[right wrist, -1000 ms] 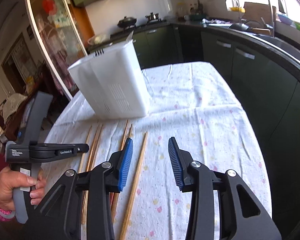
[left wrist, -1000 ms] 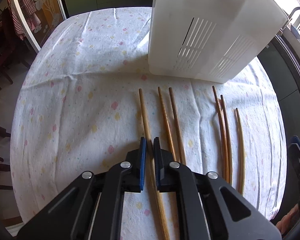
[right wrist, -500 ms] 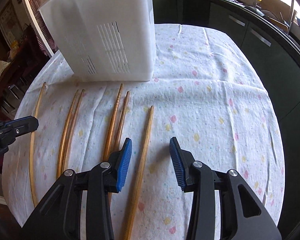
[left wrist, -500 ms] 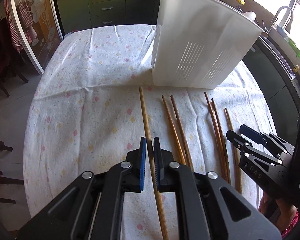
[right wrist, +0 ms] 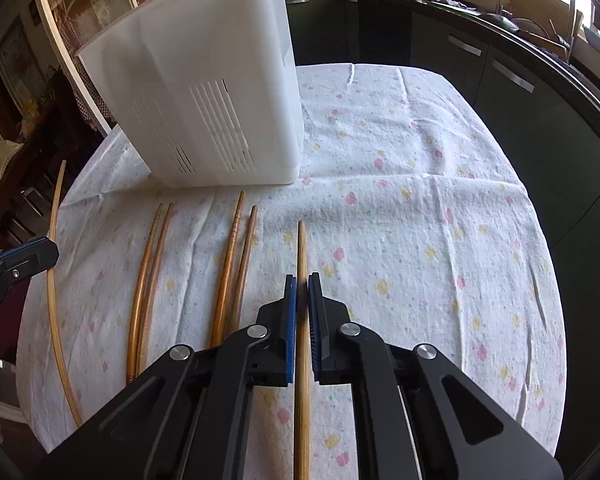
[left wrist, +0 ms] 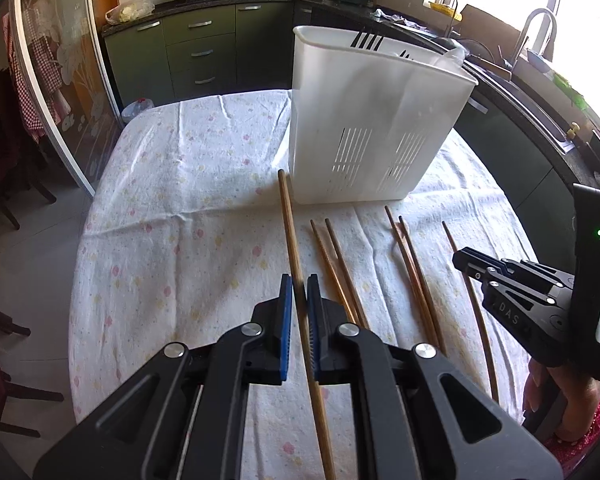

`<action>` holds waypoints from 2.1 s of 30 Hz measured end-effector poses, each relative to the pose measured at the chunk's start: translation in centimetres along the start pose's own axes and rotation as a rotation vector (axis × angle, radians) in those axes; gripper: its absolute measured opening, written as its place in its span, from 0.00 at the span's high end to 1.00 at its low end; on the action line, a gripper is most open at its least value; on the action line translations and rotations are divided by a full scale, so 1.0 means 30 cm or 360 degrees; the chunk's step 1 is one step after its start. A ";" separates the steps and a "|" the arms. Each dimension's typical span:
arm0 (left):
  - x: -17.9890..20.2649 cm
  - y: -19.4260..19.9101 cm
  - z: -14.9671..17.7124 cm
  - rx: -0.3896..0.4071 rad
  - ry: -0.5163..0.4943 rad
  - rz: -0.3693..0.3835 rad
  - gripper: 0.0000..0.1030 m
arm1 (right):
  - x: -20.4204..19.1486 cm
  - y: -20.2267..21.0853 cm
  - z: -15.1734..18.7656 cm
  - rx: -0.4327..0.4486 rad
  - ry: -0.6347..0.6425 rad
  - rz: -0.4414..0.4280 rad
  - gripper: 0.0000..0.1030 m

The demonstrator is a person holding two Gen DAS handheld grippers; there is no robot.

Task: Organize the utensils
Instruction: 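Lift the chopstick with the left tool toward the white holder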

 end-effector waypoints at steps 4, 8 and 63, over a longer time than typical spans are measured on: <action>0.013 0.058 -0.010 0.0063 -0.0031 0.0012 0.93 | 0.011 0.126 -0.015 0.0131 -0.0046 -0.0098 0.93; 0.033 0.125 -0.015 0.0139 -0.0087 0.0004 0.93 | 0.016 0.257 -0.009 0.0267 -0.0069 -0.0168 0.93; 0.097 0.320 -0.021 0.0193 -0.0088 0.0149 0.94 | 0.000 0.547 0.063 0.0518 -0.0073 -0.0368 0.93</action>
Point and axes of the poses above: each gripper's, at about its wrist camera, not at the fingertips, and y roughly against the way its jaws point, x to its right, z to its underside, the point moved 10 cm from there along -y, roughly the way its jaws point, and after that the axes turned 8 degrees about -x, right-handed, at the moved point
